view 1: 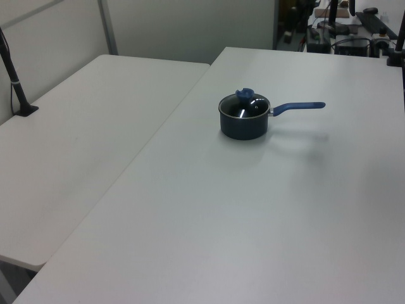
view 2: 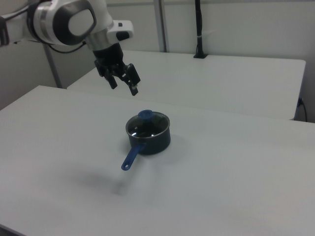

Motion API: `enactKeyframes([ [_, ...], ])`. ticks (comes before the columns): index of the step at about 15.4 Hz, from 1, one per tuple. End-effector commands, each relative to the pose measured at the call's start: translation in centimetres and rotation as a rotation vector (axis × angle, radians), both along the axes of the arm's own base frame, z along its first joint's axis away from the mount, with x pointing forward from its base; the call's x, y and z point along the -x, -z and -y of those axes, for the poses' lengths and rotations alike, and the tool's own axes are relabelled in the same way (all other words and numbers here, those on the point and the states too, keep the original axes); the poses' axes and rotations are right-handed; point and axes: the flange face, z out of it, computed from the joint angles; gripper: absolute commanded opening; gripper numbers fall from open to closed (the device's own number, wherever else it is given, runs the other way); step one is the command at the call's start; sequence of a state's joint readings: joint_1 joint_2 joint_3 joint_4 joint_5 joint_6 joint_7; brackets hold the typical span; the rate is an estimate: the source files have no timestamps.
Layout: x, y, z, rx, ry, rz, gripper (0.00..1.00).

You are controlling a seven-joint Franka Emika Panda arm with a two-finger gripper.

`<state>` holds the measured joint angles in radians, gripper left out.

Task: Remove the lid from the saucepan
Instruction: 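Lower the gripper onto the blue knob of the glass lid and grasp it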

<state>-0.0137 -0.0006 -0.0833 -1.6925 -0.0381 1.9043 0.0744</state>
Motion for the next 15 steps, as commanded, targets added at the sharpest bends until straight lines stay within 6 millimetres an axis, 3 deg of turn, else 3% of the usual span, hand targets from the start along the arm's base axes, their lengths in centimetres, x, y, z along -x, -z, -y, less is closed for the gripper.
enactKeyframes([
  [1,-2.7,1.9,-1.0,-0.011,0.081,0.063,1.00],
  [4,-5.0,4.2,-1.8,-0.026,0.164,0.103,1.00],
  [8,-8.8,11.0,-6.0,-0.008,0.310,0.142,1.00],
  [10,-9.9,14.0,-7.0,0.051,0.362,0.147,1.00],
  [15,-11.0,16.3,-7.1,0.055,0.482,0.197,1.00],
])
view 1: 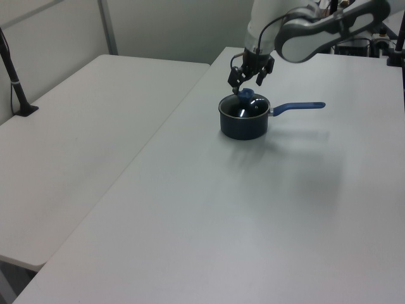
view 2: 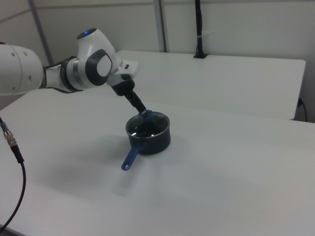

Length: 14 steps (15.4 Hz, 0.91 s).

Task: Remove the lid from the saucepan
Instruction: 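Lift the glass lid up off the saucepan rim by its knob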

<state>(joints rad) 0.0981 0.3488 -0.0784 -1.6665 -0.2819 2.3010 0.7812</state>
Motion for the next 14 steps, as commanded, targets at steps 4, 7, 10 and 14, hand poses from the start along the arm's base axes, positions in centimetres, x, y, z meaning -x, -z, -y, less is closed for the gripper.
enactKeyframes([
  [4,-1.4,1.6,-0.1,-0.008,0.081,0.054,0.99],
  [7,-1.5,2.2,-0.2,0.032,0.066,0.050,0.96],
  [10,-1.5,2.8,-0.5,0.055,0.070,0.050,0.89],
  [14,-1.5,2.8,-0.6,0.072,0.057,0.050,0.71],
])
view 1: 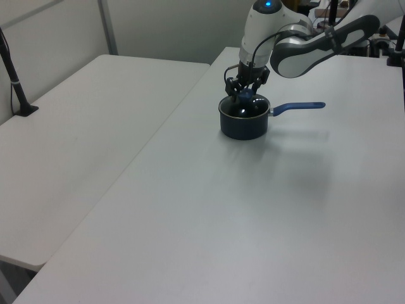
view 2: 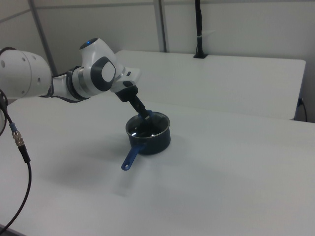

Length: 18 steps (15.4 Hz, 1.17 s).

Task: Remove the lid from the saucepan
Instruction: 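Lift the glass lid up off the saucepan rim by its knob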

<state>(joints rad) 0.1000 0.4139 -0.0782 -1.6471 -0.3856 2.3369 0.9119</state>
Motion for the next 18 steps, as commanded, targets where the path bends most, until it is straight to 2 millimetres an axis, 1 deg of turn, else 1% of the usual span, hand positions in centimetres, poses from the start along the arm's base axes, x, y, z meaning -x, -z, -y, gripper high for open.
enactKeyframes([
  [1,-0.3,-0.4,-0.3,0.020,-0.002,0.027,0.71],
  [3,-0.3,-0.6,-0.1,0.019,0.000,0.029,0.66],
  [4,-0.3,-0.8,-0.1,0.019,-0.001,0.032,0.59],
  [5,-0.3,-0.9,-0.1,0.020,-0.004,0.032,0.56],
  [8,-0.2,-1.4,0.0,0.023,-0.011,0.035,0.56],
  [11,0.3,-2.9,-0.3,0.023,-0.039,0.036,0.56],
  [12,0.7,-3.8,-0.3,0.024,-0.040,0.032,0.56],
  [13,1.0,-4.1,-0.1,0.029,-0.042,0.016,0.56],
  [14,1.3,-5.0,0.1,0.034,-0.055,0.010,0.56],
  [15,1.7,-5.5,0.5,0.042,-0.066,-0.004,0.56],
  [16,2.2,-6.4,0.8,0.049,-0.076,-0.015,0.56],
  [17,2.9,-6.8,1.0,0.054,-0.089,-0.047,0.55],
  [18,4.3,-8.2,1.8,0.041,-0.115,-0.085,0.55],
])
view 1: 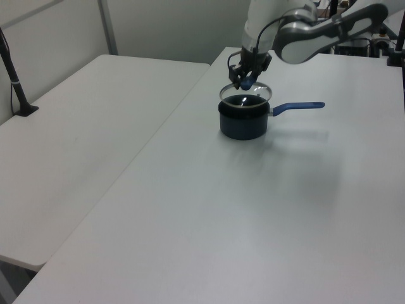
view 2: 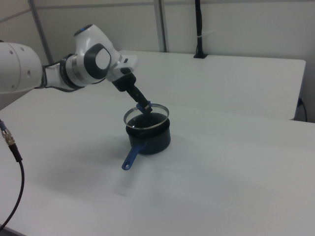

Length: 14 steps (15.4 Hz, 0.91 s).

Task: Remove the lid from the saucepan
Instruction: 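Carry the lid away from the saucepan, past its blue handle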

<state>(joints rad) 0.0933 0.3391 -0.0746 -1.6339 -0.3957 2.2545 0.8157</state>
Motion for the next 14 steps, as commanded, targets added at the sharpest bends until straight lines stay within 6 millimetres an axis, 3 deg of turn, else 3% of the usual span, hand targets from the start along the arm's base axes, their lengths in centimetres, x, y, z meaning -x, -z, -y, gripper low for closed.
enactKeyframes([
  [1,4.4,-4.1,1.3,-0.020,-0.089,-0.102,0.53],
  [4,8.3,-6.9,4.2,-0.042,-0.202,-0.207,0.53],
  [6,11.9,-8.2,8.2,-0.053,-0.328,-0.301,0.51],
  [10,17.1,-8.3,14.4,-0.058,-0.593,-0.506,0.51],
  [14,21.0,-7.2,20.1,-0.111,-0.721,-0.539,0.51],
])
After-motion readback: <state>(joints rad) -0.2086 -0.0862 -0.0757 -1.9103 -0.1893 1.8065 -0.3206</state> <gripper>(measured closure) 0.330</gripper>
